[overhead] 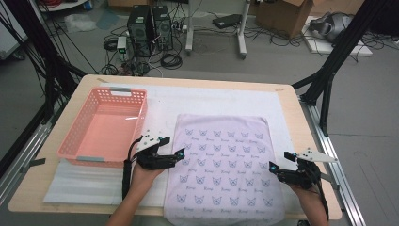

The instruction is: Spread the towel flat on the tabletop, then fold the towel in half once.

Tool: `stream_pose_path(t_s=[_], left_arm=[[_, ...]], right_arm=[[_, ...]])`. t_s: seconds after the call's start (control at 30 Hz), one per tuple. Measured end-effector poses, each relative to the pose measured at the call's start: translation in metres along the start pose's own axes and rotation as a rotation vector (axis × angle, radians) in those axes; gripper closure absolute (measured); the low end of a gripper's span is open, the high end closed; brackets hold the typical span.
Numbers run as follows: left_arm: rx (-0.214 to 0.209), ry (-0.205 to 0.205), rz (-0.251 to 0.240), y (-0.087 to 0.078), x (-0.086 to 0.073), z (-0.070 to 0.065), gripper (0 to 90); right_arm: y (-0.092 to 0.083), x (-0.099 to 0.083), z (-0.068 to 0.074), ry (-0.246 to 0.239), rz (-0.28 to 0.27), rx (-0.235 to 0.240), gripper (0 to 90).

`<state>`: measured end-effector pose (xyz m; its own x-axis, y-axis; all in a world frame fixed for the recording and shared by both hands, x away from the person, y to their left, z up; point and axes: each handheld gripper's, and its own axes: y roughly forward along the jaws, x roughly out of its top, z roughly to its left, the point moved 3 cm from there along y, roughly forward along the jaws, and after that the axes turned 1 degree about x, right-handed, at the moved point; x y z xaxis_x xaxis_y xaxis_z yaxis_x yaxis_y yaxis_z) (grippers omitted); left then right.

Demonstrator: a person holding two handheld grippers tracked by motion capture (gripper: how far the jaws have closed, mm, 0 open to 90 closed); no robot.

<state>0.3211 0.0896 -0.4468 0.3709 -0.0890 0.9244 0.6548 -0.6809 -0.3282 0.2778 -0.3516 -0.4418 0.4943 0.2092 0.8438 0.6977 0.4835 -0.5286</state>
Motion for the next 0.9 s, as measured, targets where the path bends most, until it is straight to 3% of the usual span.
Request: stream_pose_path(t_s=[0.33,0.6,0.9], left_arm=[[-0.001,-0.010,-0.006,-0.001,0.000,0.002,23.6],[0.017,-0.014,0.011,0.001,-0.002,0.005,25.0],[0.036,-0.036,0.080,0.008,-0.004,0.012,28.4]], right_arm=[[0.001,0.000,0.002,-0.024,-0.005,-0.002,20.0],[0.005,-0.001,-0.001,0.001,0.009,-0.015,20.1],[0.019,0.002,-0.008,0.028,0.038,-0.021,20.3]])
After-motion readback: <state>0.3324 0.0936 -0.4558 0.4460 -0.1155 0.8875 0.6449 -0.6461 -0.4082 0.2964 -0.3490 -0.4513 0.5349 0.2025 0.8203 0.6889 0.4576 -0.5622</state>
